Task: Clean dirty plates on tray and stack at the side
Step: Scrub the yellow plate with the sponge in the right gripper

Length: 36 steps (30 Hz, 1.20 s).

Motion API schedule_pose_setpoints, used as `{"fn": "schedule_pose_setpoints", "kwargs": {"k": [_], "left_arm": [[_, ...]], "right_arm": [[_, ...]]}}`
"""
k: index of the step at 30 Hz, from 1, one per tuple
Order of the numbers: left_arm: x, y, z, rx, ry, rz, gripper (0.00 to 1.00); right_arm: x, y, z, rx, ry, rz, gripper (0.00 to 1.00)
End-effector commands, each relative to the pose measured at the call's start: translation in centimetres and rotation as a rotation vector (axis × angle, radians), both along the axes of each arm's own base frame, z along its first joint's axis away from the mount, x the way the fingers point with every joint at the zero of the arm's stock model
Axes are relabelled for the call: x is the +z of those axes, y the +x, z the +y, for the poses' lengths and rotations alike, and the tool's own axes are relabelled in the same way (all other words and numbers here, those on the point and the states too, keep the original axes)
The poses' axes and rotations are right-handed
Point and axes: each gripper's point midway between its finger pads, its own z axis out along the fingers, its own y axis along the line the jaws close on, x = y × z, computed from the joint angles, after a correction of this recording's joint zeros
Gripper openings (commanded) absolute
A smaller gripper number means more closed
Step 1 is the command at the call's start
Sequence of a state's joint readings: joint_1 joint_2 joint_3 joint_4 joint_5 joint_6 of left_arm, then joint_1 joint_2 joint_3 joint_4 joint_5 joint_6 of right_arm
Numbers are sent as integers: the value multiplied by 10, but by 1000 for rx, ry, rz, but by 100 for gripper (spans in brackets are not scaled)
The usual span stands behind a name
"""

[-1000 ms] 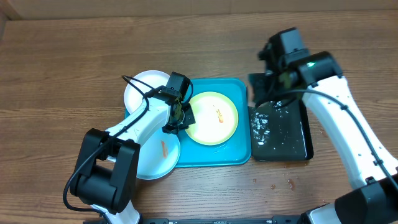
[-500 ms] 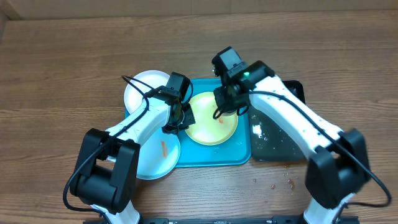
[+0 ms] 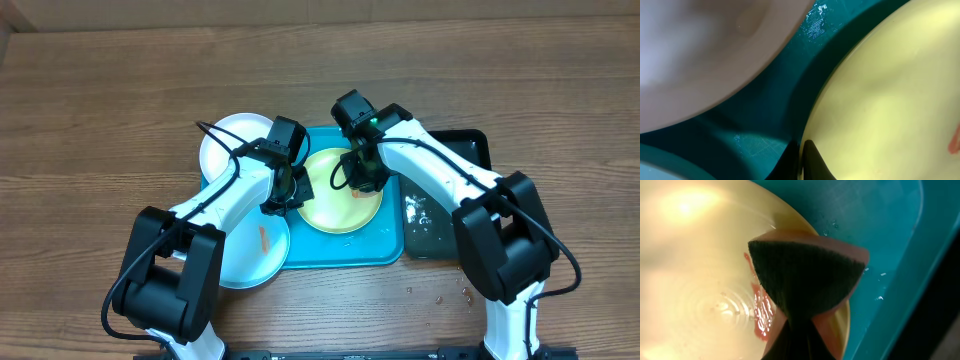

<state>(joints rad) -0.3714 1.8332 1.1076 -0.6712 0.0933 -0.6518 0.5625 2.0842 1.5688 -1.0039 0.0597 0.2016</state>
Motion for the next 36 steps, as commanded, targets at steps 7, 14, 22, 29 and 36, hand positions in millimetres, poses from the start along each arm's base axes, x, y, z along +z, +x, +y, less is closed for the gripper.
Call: {"fn": "schedule_pose_setpoints", "kwargs": {"k": [7,14,22,29,36], "left_arm": [[-4,-1,5,-39,25,3,4],[-4,1,3,-41,23,-4,4],[-4,1,3,-42,23,-4,4],[-4,0,4,-41,24,-1,4],[-4,-4,5,-42,30,14,6]], "right_arm": [[-24,-5,15,1,70,75,4],[-41,-28,37,40,140,156,4],[-39,-57,75,152,302,247,4],[-4,-49,96,191,494,274,4],[59,-8,65,132,552,179,4]]}}
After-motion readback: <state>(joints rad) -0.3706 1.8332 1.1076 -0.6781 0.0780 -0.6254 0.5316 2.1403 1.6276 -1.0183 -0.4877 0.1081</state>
